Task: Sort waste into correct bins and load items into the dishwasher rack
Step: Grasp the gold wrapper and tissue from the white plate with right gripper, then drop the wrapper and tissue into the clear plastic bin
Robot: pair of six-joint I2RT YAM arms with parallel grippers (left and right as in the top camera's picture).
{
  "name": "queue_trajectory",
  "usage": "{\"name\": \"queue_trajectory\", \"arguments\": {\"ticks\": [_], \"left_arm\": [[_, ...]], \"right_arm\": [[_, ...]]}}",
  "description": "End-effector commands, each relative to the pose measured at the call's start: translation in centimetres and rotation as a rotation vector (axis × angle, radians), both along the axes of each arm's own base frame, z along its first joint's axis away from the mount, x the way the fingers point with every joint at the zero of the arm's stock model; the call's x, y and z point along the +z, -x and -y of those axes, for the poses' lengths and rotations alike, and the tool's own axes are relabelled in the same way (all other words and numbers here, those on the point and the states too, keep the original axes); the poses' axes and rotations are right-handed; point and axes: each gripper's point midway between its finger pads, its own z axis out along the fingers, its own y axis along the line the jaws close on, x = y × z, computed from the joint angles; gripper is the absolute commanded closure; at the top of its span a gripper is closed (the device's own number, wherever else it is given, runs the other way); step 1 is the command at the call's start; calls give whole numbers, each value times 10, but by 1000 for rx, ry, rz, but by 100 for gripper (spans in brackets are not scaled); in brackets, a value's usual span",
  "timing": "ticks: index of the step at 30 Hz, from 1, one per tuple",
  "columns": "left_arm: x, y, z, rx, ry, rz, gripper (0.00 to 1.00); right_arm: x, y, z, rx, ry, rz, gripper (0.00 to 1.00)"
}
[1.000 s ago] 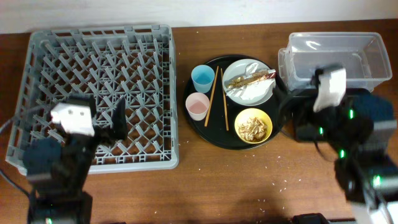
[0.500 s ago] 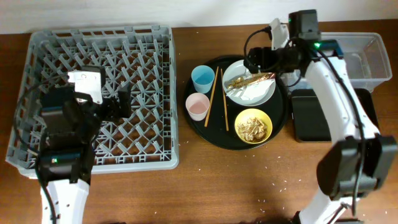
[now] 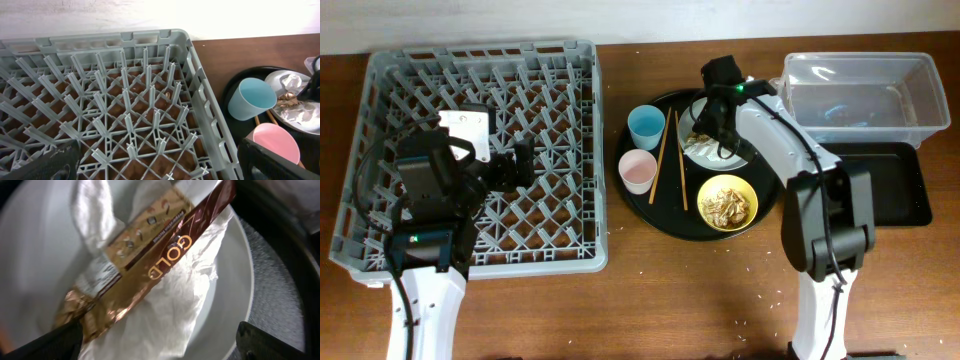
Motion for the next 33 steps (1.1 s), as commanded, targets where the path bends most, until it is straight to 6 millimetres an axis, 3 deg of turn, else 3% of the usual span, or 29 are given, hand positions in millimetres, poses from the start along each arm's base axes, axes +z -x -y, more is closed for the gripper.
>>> {"name": "queue_trajectory", "arguments": {"ticks": [1, 5, 7, 9, 10, 13, 16, 20, 21, 23, 25, 27, 28, 33], "left_arm": [[5, -3, 1, -5, 9, 9, 0], [5, -3, 1, -5, 9, 9, 0], [5, -3, 1, -5, 9, 9, 0], [5, -3, 1, -5, 9, 9, 0], [5, -3, 1, -5, 9, 9, 0], [5, -3, 1, -5, 9, 9, 0], [5, -3, 1, -5, 9, 9, 0], [5, -3, 1, -5, 9, 9, 1], [5, -3, 1, -5, 9, 9, 0], [5, -3, 1, -5, 9, 9, 0], [5, -3, 1, -5, 9, 9, 0], [5, -3, 1, -5, 9, 9, 0], [5, -3, 1, -5, 9, 9, 0], [5, -3, 1, -5, 9, 9, 0]], "right_arm": [[-18, -7, 4, -34, 27, -2, 1], [-30, -12, -1, -27, 10, 0, 1], [-32, -11, -1, -27, 8, -5, 36], [-32, -11, -1, -27, 8, -5, 83], [-32, -11, -1, -23, 9, -7, 96], [-28, -12, -5, 78, 10, -16, 96], [1, -17, -10, 230, 25, 14, 96], [85, -17, -16, 343, 1, 123, 96], [125, -14, -13, 337, -2, 199, 96], [159, -11, -5, 320, -5, 271, 96], [200, -7, 23, 265, 0, 361, 96], [208, -8, 51, 207, 10, 382, 96], [207, -11, 78, 151, 21, 385, 96], [179, -34, 164, -47, 40, 398, 96]]}}
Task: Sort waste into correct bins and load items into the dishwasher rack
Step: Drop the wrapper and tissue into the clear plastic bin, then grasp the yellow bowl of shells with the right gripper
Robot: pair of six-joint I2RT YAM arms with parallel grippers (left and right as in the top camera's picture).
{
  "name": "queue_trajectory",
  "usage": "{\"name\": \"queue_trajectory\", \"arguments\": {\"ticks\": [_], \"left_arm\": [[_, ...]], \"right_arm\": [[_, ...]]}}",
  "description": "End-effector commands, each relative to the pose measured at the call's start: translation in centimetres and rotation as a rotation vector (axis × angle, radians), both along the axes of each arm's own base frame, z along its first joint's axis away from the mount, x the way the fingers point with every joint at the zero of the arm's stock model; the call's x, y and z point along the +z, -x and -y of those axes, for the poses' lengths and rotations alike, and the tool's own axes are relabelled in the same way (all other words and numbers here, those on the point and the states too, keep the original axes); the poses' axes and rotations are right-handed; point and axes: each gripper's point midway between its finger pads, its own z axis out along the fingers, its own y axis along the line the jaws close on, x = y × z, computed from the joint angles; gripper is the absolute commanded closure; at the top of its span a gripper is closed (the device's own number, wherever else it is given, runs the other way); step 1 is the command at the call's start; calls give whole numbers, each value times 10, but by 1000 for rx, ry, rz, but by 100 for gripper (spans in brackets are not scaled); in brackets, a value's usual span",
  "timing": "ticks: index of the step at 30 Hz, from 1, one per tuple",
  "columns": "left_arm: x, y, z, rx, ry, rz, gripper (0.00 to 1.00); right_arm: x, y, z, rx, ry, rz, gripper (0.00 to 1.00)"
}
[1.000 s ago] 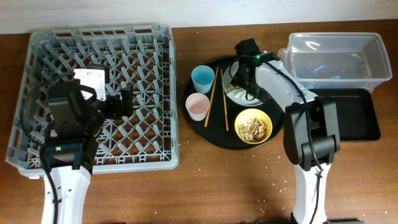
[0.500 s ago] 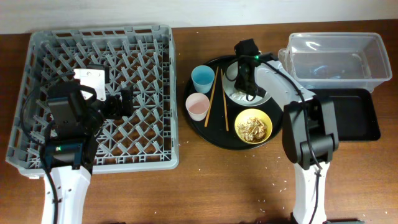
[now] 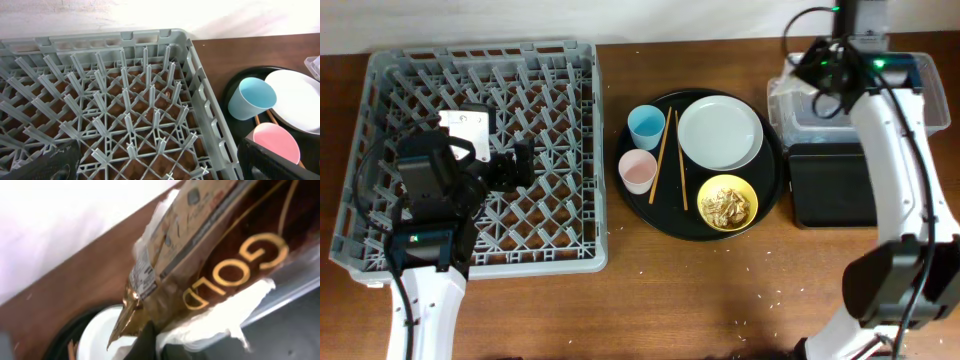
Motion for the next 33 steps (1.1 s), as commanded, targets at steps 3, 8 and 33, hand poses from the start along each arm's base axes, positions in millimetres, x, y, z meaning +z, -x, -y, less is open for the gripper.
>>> {"name": "queue_trajectory", "arguments": {"ticks": [3, 8, 33], "left_arm": [[6, -3, 1, -5, 9, 11, 0], [6, -3, 1, -5, 9, 11, 0], [6, -3, 1, -5, 9, 11, 0]], "right_arm": [[-51, -23, 61, -129, -14, -29, 96], [-92, -41, 85, -166, -15, -42, 2], [-174, 146, -195, 710, 58, -604, 40]]}}
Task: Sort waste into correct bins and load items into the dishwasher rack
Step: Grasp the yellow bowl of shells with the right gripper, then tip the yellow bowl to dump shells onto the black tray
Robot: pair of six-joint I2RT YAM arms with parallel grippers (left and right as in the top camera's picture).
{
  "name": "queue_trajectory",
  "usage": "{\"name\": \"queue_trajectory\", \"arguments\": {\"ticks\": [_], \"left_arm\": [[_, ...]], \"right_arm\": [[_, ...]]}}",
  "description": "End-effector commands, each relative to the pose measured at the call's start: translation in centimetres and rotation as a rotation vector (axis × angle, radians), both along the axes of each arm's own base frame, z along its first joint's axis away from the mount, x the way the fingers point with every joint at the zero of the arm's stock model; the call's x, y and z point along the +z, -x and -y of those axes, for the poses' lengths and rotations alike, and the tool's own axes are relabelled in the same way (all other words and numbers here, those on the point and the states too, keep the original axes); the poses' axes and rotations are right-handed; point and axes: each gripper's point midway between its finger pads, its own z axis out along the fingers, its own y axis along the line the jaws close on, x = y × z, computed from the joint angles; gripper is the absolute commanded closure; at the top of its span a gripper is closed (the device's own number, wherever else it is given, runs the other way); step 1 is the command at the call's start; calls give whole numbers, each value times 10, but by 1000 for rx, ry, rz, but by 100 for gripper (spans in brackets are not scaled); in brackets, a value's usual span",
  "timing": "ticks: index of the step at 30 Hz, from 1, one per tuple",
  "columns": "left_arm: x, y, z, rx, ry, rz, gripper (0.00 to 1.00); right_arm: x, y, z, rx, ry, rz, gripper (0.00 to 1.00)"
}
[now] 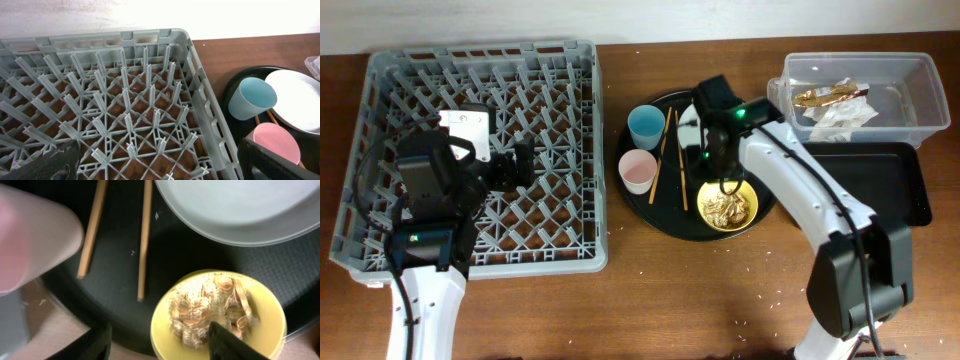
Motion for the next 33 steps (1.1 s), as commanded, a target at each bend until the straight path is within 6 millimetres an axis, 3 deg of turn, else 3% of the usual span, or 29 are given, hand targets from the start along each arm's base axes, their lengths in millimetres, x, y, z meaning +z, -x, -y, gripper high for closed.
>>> {"name": "queue_trajectory", "arguments": {"ticks": [1, 4, 8, 13, 15, 17, 20, 21, 23, 26, 29, 32, 33], "left_arm": [[6, -2, 1, -5, 9, 12, 0], [6, -2, 1, -5, 9, 12, 0], [6, -2, 1, -5, 9, 12, 0], [6, -2, 1, -5, 9, 12, 0], [6, -2, 1, -5, 9, 12, 0], [6, -2, 1, -5, 9, 12, 0], [6, -2, 1, -5, 9, 12, 0], [6, -2, 1, -5, 9, 12, 0], [6, -2, 1, -5, 9, 12, 0], [6, -2, 1, -5, 9, 12, 0], [6, -2, 1, -5, 9, 12, 0], [6, -2, 1, -5, 9, 12, 0], [6, -2, 1, -5, 9, 12, 0]], "right_arm": [[-44, 19, 12, 4, 60, -46, 42], [-67, 34, 16, 16, 60, -77, 46], [-67, 33, 12, 50, 43, -74, 50], [-66, 33, 11, 64, 38, -72, 77], [-63, 30, 9, 64, 34, -62, 93], [-58, 27, 8, 63, 32, -55, 96], [-27, 21, 7, 60, 23, -54, 96], [6, 15, 6, 56, -3, -34, 96], [49, 9, 6, 81, -98, -9, 96], [92, 1, 43, 27, -216, 34, 96], [104, -1, 82, -3, -379, 42, 96], [105, -4, 135, -101, -421, 83, 96], [107, -5, 142, -99, -440, 100, 96]]}}
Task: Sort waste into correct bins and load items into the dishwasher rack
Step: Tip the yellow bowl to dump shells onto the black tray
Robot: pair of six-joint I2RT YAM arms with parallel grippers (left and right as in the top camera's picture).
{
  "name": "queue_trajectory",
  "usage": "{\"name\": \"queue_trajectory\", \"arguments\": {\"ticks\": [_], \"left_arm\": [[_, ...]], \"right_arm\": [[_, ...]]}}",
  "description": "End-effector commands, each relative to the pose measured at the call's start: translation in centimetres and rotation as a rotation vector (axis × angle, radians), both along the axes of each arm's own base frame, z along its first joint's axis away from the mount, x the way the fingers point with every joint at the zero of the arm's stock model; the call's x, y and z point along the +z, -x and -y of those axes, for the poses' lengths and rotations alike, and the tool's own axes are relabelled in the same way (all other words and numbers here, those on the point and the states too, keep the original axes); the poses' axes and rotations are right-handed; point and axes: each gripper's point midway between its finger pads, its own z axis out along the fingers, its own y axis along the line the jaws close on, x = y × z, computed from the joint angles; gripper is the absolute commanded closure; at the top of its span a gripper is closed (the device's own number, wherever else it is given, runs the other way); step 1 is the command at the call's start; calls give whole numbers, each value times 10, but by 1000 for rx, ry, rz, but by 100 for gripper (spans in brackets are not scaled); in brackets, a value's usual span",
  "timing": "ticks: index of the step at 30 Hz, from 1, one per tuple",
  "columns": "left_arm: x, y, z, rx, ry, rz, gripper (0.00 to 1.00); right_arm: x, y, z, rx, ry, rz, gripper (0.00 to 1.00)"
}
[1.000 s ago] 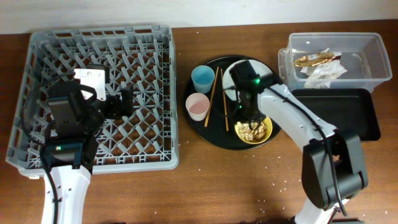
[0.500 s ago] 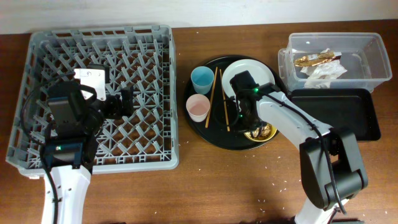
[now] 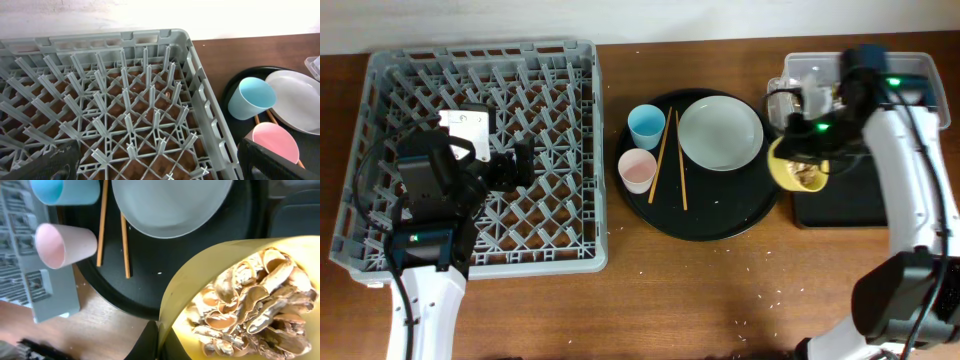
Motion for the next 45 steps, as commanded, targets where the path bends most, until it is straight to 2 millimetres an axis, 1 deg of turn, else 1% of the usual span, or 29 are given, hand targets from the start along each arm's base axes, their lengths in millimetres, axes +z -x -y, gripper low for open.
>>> {"name": "queue_trajectory", "arguments": {"ticks": [1, 2, 4, 5, 7, 8, 11, 12, 14, 16, 18, 20, 24, 25, 27, 30, 31, 34, 37, 39, 40, 41, 43, 44, 45], "left_arm": [[6, -2, 1, -5, 9, 11, 0], [6, -2, 1, -5, 9, 11, 0], [6, -2, 1, -5, 9, 11, 0], [6, -2, 1, -5, 9, 11, 0], [6, -2, 1, -5, 9, 11, 0], [6, -2, 1, -5, 9, 11, 0], [6, -2, 1, -5, 9, 11, 0], [6, -2, 1, -5, 9, 11, 0], [6, -2, 1, -5, 9, 11, 0], [6, -2, 1, -5, 9, 11, 0], [6, -2, 1, -5, 9, 11, 0], [6, -2, 1, -5, 9, 11, 0], [6, -2, 1, -5, 9, 11, 0], [6, -2, 1, -5, 9, 11, 0], [6, -2, 1, -6, 9, 11, 0], [6, -2, 1, -5, 9, 11, 0], [6, -2, 1, -5, 9, 11, 0], [6, -2, 1, -5, 9, 11, 0], [6, -2, 1, -5, 9, 11, 0], [6, -2, 1, -5, 9, 11, 0], [6, -2, 1, -5, 9, 11, 0], [6, -2, 1, -5, 9, 11, 0], [6, -2, 1, -5, 9, 11, 0], [6, -2, 1, -5, 9, 11, 0], [6, -2, 1, -5, 9, 11, 0]], "right_arm": [[18, -4, 24, 19, -112, 115, 96], [23, -6, 38, -14, -147, 148, 96], [27, -13, 57, -70, -209, 212, 96], [29, -17, 67, -101, -272, 263, 96], [22, -18, 81, -144, -367, 321, 96], [14, -18, 86, -161, -415, 354, 96], [-10, -11, 100, -207, -498, 417, 96], [-18, -7, 105, -215, -548, 473, 96], [-25, -3, 109, -212, -616, 551, 96], [-34, 2, 113, -228, -680, 582, 96], [-35, 5, 117, -244, -746, 593, 96], [-21, 8, 121, -242, -848, 644, 96], [-20, 14, 140, -389, -931, 538, 96], [-20, 16, 146, -446, -969, 490, 96], [-20, 21, 158, -614, -1098, 318, 96], [-21, 24, 172, -649, -1084, 337, 96], [-21, 24, 173, -649, -1083, 341, 96], [-19, 24, 172, -682, -1132, 285, 96], [-18, 25, 171, -686, -1138, 277, 96], [-9, 24, 166, -654, -1118, 301, 96], [-4, 21, 159, -621, -1103, 315, 96], [2, 18, 150, -583, -1089, 325, 96], [20, 6, 112, -438, -1054, 343, 96], [29, -1, 82, -327, -1034, 352, 96], [35, -7, 51, -227, -1019, 347, 96]]}}
